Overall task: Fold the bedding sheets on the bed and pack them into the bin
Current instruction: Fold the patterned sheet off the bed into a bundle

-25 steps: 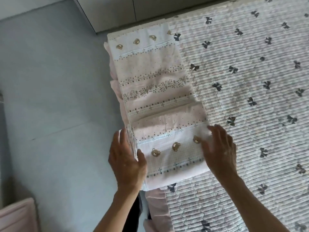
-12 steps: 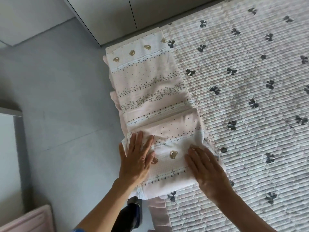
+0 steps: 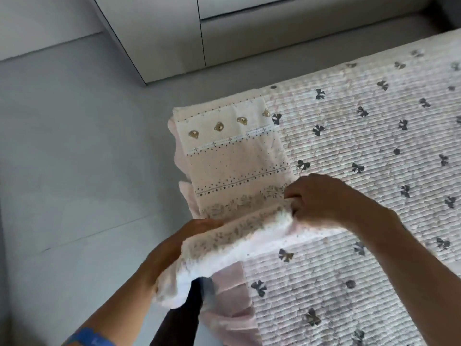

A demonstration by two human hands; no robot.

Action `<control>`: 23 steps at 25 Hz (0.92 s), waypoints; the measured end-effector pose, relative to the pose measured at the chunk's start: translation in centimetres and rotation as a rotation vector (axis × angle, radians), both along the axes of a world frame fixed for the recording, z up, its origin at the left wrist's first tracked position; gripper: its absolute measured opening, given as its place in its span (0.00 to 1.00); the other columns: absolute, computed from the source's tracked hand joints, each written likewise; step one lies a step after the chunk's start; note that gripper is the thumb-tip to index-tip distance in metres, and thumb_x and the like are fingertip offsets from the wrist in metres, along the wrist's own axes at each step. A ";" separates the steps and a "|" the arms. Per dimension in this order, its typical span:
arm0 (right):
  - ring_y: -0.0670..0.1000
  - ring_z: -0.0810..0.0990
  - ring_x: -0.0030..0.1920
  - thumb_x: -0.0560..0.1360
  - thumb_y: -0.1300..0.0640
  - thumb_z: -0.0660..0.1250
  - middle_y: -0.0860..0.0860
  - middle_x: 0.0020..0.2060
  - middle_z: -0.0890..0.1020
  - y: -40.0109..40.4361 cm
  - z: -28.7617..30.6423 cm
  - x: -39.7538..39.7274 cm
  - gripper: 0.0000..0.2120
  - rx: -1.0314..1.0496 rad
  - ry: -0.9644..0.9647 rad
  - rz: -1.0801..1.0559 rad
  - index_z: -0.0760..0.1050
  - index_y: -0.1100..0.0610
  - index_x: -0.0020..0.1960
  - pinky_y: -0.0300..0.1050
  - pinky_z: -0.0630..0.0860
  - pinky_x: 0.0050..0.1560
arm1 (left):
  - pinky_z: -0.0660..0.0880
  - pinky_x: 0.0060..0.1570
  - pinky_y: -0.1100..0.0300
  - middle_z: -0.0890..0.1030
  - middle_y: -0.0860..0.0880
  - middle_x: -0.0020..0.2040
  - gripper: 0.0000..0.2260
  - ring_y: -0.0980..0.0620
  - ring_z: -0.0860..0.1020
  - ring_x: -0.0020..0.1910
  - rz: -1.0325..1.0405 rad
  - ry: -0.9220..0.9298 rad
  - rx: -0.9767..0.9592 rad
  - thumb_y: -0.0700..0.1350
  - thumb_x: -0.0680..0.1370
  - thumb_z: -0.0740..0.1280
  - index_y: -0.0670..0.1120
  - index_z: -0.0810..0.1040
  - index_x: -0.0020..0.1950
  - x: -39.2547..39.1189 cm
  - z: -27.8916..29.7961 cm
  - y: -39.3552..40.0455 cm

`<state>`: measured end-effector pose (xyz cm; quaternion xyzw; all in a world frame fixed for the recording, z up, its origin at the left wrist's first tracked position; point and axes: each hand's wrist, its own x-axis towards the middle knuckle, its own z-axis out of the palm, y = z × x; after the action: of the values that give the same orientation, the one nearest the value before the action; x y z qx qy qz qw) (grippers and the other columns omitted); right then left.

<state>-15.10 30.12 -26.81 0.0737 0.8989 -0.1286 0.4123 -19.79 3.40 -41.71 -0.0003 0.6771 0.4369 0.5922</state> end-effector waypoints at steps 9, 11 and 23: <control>0.54 0.76 0.62 0.72 0.50 0.74 0.50 0.66 0.74 3.4 -11.7 -10.8 0.34 -0.105 0.312 -0.707 0.63 0.50 0.74 0.45 0.72 0.57 | 0.63 0.70 0.42 0.74 0.49 0.71 0.31 0.47 0.72 0.70 0.646 -0.407 0.393 0.66 0.75 0.62 0.53 0.67 0.75 -6.7 -0.8 -2.2; 0.53 0.80 0.54 0.71 0.45 0.75 0.49 0.58 0.78 3.0 -13.5 -8.8 0.34 -0.191 0.286 -0.917 0.64 0.49 0.72 0.49 0.78 0.52 | 0.70 0.64 0.48 0.82 0.52 0.61 0.24 0.51 0.79 0.62 0.679 -0.210 0.221 0.54 0.73 0.73 0.52 0.75 0.67 -5.9 -1.4 -0.8; 0.52 0.80 0.54 0.68 0.53 0.78 0.51 0.58 0.79 6.0 -14.5 -13.0 0.36 -0.415 0.278 -1.017 0.65 0.54 0.71 0.54 0.79 0.56 | 0.76 0.59 0.43 0.74 0.43 0.63 0.23 0.43 0.77 0.58 0.648 0.506 -0.498 0.45 0.66 0.75 0.52 0.71 0.57 -15.7 0.0 3.4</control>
<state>-28.09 36.15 -41.32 0.3970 0.7521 -0.4936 0.1820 -35.54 6.80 -41.68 -0.2467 0.8491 0.4098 0.2241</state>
